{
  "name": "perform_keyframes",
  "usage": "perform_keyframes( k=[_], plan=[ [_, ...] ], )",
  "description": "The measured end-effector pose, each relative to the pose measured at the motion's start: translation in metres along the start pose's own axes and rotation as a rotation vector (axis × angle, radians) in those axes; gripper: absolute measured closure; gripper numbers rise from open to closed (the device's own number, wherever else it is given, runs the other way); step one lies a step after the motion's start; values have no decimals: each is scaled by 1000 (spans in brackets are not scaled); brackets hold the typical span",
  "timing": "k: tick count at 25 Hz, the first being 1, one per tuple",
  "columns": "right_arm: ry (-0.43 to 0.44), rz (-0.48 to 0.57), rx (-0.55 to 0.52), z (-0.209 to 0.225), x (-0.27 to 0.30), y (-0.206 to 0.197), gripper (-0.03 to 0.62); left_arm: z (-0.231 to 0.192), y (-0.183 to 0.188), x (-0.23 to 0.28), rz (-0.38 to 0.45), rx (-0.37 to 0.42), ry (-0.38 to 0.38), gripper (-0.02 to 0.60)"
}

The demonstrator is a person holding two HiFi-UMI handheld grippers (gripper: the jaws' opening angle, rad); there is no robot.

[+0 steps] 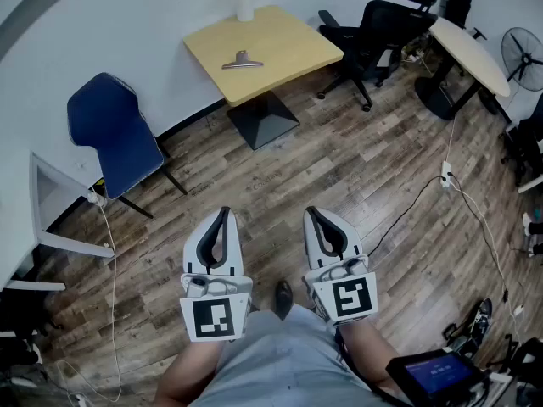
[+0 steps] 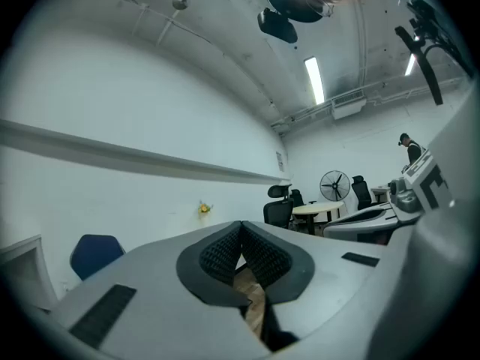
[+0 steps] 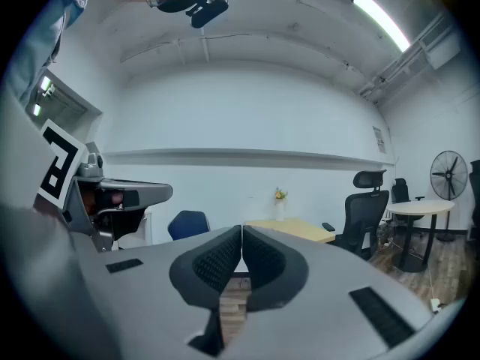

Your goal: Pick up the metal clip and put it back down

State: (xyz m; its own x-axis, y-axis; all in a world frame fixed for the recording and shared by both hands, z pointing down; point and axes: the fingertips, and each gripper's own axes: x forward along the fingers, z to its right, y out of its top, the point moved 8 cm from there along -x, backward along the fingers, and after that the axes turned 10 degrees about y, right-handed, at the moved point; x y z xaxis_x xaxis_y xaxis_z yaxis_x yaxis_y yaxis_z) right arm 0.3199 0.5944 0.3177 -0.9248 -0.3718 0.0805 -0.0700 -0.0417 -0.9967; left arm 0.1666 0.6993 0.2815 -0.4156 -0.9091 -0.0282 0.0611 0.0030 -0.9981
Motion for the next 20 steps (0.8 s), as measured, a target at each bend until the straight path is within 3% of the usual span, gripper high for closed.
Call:
perform_keyframes(
  k=[12, 20],
  plan=[
    [15, 20, 41, 18, -14, -2, 545, 19, 4, -8, 1, -2, 20, 563],
    [13, 6, 66, 43, 2, -14, 545, 14, -11, -1, -61, 14, 71, 563]
  ],
)
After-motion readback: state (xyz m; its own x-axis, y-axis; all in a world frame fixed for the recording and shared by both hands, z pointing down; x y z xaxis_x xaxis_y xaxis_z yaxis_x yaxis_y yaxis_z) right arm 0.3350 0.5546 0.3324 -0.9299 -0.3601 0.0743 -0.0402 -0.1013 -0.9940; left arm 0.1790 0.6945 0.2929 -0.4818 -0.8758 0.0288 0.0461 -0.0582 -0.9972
